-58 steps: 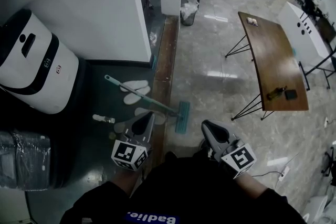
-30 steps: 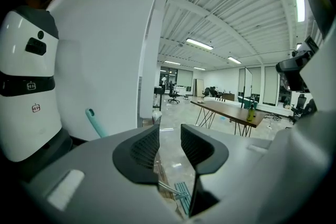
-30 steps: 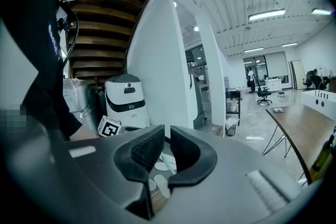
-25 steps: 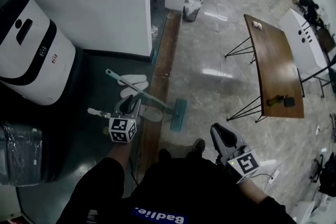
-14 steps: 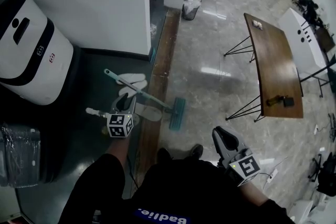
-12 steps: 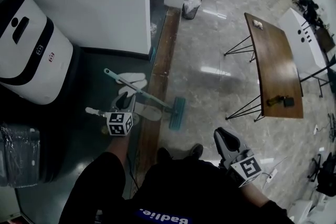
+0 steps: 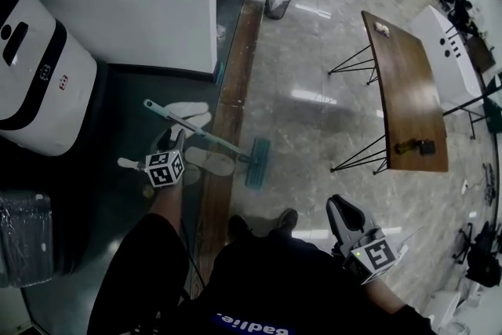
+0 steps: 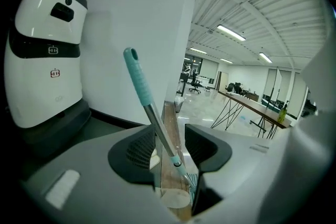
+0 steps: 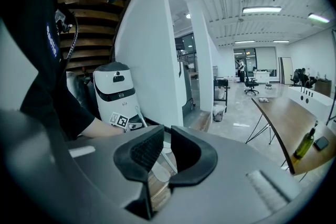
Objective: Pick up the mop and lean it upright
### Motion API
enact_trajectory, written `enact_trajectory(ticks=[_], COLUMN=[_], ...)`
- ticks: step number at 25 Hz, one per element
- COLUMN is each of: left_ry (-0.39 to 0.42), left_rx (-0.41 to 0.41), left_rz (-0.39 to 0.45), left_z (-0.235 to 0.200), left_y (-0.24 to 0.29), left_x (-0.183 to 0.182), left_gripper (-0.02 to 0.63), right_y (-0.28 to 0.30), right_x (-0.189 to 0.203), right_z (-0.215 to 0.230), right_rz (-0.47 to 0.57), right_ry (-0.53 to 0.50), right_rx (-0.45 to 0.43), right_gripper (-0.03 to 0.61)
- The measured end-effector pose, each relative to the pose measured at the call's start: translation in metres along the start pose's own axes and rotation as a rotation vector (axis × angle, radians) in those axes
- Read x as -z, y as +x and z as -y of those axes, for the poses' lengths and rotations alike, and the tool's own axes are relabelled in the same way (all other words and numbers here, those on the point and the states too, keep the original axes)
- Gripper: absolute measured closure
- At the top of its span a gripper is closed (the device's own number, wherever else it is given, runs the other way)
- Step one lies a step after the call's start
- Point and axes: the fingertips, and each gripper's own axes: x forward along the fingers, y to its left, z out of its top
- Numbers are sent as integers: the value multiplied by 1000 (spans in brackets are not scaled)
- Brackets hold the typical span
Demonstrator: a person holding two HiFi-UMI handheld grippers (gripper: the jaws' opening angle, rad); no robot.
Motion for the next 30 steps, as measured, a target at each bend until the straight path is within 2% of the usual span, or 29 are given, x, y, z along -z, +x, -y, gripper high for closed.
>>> enact_trajectory(ticks=[9, 18, 20, 22, 26, 30], left_ry=[-99, -104, -100, -100, -114, -108], left_rx=[-42, -36, -36, -36, 10, 88], left_rz=[-7, -32, -45, -57, -43, -2], left_z=[-27, -30, -29, -27, -10, 29], left_y=[32, 52, 53, 54, 49, 38], left_x=[-2, 0, 1, 1, -2, -9], left_gripper=[392, 387, 407, 468, 483, 495], right_y=[-6, -16, -17, -18, -21, -22], right_x=[9, 21, 22, 22, 21, 17], right_z=[8, 15, 15, 16, 17, 19], right_rz=[-37, -67, -70, -67, -52, -30], right_ry=[9, 21, 23, 24, 29, 37], right_rx=[39, 60, 58, 55, 54, 50], right_gripper=[529, 529, 531, 534, 541, 545])
